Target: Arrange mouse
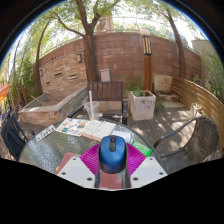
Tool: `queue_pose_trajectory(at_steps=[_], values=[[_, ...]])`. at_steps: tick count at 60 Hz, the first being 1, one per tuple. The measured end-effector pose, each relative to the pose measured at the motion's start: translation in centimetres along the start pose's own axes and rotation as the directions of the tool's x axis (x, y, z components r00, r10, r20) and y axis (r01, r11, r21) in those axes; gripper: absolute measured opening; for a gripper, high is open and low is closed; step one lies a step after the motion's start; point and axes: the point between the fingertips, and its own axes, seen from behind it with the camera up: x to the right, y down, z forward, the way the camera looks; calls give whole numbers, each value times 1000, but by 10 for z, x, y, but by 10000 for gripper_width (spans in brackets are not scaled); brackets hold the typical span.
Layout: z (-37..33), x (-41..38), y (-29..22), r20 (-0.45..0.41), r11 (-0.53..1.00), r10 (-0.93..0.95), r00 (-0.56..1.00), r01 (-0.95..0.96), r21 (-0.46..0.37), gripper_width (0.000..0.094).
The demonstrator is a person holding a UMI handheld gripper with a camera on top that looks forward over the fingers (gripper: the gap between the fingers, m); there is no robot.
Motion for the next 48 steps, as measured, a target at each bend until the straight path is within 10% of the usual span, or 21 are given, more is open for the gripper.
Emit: queue_pose_trajectory(at_steps=[23,29,48], values=[[48,-81,142,90,967,-49,995,69,-244,522],[35,-81,127,66,970,-59,996,73,-231,869],[-109,-96,70,-41,984,-93,995,86,-153,851]])
